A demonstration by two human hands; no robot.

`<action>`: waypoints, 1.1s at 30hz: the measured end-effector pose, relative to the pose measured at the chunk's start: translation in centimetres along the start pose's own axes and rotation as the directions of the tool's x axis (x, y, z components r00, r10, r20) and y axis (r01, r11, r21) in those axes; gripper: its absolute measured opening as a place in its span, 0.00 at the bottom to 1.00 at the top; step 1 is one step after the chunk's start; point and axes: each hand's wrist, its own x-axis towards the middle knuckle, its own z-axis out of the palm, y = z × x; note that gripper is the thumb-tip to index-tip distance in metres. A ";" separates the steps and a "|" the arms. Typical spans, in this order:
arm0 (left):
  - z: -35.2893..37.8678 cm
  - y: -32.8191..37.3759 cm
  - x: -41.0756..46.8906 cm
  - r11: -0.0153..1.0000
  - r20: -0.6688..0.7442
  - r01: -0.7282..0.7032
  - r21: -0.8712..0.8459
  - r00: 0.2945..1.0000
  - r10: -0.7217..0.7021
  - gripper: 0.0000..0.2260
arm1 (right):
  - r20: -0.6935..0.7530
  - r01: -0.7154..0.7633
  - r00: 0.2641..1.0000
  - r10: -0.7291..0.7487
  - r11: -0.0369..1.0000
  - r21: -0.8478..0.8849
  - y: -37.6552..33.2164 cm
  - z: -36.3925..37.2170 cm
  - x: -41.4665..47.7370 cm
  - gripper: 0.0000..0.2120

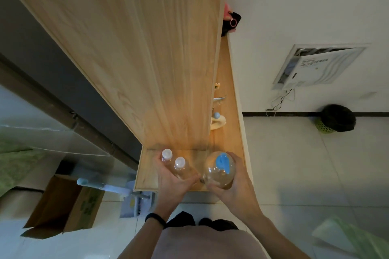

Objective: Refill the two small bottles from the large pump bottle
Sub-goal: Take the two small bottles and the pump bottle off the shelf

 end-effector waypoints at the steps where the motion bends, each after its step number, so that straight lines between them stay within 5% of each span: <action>1: 0.3 -0.1 0.0 1.000 -0.012 0.007 -0.006 1.000 -0.007 0.50 | -0.005 0.000 1.000 0.000 1.000 0.002 -0.1 0.0 -0.1 0.46; 9: 1.6 -0.2 1.1 0.997 -0.133 -0.023 0.067 0.991 0.031 0.34 | -0.024 -0.021 0.999 0.021 1.000 -0.012 -0.4 0.1 0.0 0.45; 17: -0.4 1.2 0.9 1.000 -0.101 -0.026 -0.010 0.995 0.025 0.21 | -0.036 -0.065 0.997 0.066 0.997 0.031 -1.4 -0.3 -0.2 0.43; 21: -1.7 2.2 1.3 0.986 0.093 0.144 -0.085 0.986 -0.136 0.13 | -0.049 -0.120 0.990 0.130 0.980 0.160 -2.1 -0.5 -1.4 0.37; 23: -2.6 3.3 1.7 0.974 0.328 0.215 -0.064 0.927 -0.183 0.15 | -0.061 -0.139 0.985 0.160 0.955 0.262 -2.7 -0.4 -2.4 0.33; 26: -2.5 3.6 1.8 0.889 0.443 0.410 -0.204 0.848 -0.290 0.06 | -0.064 -0.176 0.973 0.221 0.894 0.411 -4.3 -0.1 -3.9 0.28; 29: -3.1 3.1 1.0 0.797 0.505 0.491 -0.353 0.817 -0.279 0.25 | -0.099 -0.191 0.956 0.276 0.844 0.501 -5.7 0.3 -5.8 0.25; 33: -3.9 3.4 1.0 0.844 0.654 0.498 -0.198 0.708 -0.265 0.30 | -0.181 -0.203 0.917 0.355 0.808 0.553 -6.7 1.3 -8.3 0.27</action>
